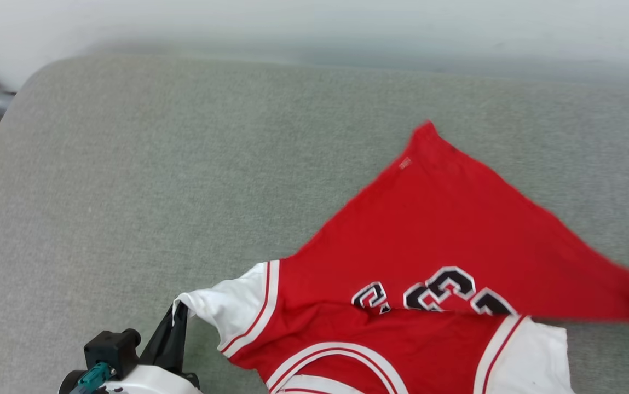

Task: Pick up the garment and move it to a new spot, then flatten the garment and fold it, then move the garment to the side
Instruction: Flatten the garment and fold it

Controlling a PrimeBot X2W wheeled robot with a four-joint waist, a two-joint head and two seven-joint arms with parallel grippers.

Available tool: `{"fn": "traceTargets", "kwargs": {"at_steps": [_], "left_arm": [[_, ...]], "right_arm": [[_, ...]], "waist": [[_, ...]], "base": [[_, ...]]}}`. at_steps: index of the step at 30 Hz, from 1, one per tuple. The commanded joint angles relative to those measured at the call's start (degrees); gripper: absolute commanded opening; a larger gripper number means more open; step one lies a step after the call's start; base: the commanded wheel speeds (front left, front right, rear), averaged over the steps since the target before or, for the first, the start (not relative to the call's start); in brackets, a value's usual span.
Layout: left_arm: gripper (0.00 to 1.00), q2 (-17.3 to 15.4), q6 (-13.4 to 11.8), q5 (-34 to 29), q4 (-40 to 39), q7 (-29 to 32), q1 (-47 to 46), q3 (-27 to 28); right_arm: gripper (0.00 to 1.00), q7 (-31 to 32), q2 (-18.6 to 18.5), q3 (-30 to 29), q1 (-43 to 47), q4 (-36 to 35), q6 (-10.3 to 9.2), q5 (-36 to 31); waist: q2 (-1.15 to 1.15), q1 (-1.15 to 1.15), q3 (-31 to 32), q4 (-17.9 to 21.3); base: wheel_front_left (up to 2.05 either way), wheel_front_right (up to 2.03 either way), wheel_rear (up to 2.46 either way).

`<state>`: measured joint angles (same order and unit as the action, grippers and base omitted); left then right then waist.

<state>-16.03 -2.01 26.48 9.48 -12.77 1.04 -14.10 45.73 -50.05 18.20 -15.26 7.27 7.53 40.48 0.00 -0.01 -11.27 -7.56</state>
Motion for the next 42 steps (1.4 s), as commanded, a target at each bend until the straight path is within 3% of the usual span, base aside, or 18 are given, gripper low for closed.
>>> {"fn": "traceTargets", "kwargs": {"at_steps": [1,10,16,17,18,25,31,35,42], "left_arm": [[0.0,-0.39,-0.2,0.19,-0.29,0.15,0.65,0.27],[0.0,-0.98,-0.65,0.74,-0.99,0.84,2.13,0.1],[0.0,-1.19,-0.97,0.83,-1.23,1.15,2.1,-0.06],[0.0,-1.25,-1.01,0.87,-1.29,1.18,2.13,-0.08],[0.0,-1.28,-1.08,0.85,-1.37,1.24,2.14,-0.15],[0.0,-1.19,-1.52,0.75,-2.32,1.37,2.42,-0.56],[0.0,-0.99,-1.21,0.52,-3.06,1.13,0.87,-1.23],[0.0,-0.53,-0.68,0.34,-3.3,0.91,-0.87,-1.85],[0.0,0.71,0.31,-0.21,-2.51,0.32,-5.05,-3.28]], "right_arm": [[0.0,0.44,-0.39,-0.88,2.96,-0.81,-0.09,0.47],[0.0,3.64,3.79,-3.65,22.42,-4.24,-0.09,1.1],[0.0,2.99,6.82,-5.68,27.68,-5.21,-0.07,0.66],[0.4,2.47,7.47,-6.83,27.42,-5.3,-0.09,0.67],[0.98,1.72,8.17,-8.37,26.62,-5.62,-0.09,0.58],[1.0,-3.92,11.72,-18.41,20.79,-11.71,-0.09,-1.47],[1.0,-5.15,12.0,-21.37,12.42,-17.48,-0.08,-4.19],[1.0,-3.41,11.23,-19.0,4.87,-18.72,-0.07,-5.73],[1.0,3.67,8.82,-7.2,-7.85,-14.94,-0.08,-7.83]], "waist": [[0.0,0.01,1.25,1.1],[0.0,0.01,2.52,1.9],[0.0,0.01,2.48,1.81],[0.0,0.01,2.51,1.86],[0.0,0.01,2.59,1.9],[0.0,0.01,2.95,1.63],[0.0,0.01,1.86,0.21],[0.0,0.01,0.1,-1.47],[0.0,0.01,-3.36,-4.26]], "base": [[0.0,0.0,0.0],[0.0,0.0,0.0],[0.0,0.0,0.0],[0.0,0.0,0.0],[0.0,0.0,0.0],[0.0,0.0,0.0],[0.0,0.0,0.0],[0.0,0.0,0.0],[0.0,0.0,0.0]]}}
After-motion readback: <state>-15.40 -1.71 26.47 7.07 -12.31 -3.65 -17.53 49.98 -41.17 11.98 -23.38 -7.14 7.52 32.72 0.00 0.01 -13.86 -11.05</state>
